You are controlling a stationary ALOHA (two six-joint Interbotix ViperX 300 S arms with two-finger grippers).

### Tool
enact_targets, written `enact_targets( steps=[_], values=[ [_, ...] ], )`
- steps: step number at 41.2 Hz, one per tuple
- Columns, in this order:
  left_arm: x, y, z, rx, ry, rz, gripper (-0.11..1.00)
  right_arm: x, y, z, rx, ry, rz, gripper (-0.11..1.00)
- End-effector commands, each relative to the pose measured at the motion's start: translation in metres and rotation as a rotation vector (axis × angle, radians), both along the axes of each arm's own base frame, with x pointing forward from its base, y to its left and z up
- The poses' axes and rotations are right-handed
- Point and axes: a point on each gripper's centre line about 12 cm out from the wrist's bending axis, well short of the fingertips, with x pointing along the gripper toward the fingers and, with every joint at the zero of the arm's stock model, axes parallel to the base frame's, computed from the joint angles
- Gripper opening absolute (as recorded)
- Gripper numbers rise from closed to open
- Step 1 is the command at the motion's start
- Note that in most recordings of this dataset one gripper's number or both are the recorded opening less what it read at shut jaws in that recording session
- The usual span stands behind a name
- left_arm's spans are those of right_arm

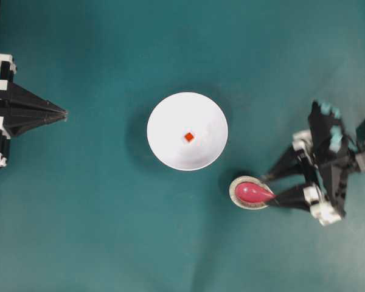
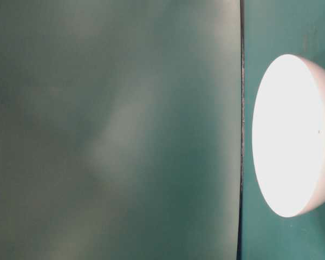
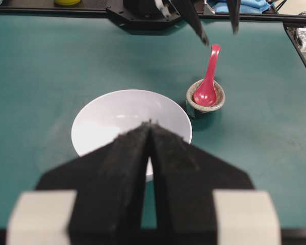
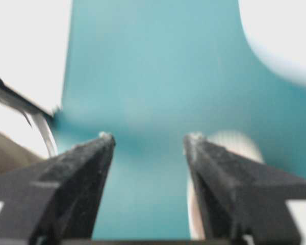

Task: Grip the spoon and scoop the red block from the bowl with right arm.

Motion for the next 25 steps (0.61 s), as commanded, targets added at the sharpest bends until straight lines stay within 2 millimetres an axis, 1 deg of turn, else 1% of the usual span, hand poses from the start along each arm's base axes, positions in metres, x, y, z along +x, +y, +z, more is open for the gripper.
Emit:
enact_targets(
  steps=[1,6,11,13,18,21,25],
  values=[
    [0.002,0.0,0.011,-0.001,-0.028,0.002,0.0,0.01,-0.01,0.03,-0.006,-0.205,-0.014,0.61],
    [0.002,0.0,0.01,-0.001,-0.021,0.0,0.0,0.013,-0.026,0.057,-0.072,-0.42,-0.072,0.61],
    [0.001,0.0,0.01,-0.001,-0.015,0.0,0.0,0.007,-0.035,0.073,-0.13,-0.543,-0.139,0.61],
    [0.001,0.0,0.009,-0.001,-0.011,0.002,0.0,0.002,-0.035,0.078,-0.162,-0.571,-0.152,0.61],
    [-0.001,0.0,0.009,-0.001,-0.003,0.001,0.0,-0.01,-0.031,0.076,-0.207,-0.552,-0.155,0.6],
    [-0.002,0.0,0.011,-0.001,-0.002,0.001,0.0,-0.016,-0.025,0.069,-0.2,-0.503,-0.149,0.59],
    [-0.003,0.0,0.01,-0.001,0.011,0.003,0.0,-0.024,-0.014,0.054,-0.165,-0.437,-0.125,0.56]
  ],
)
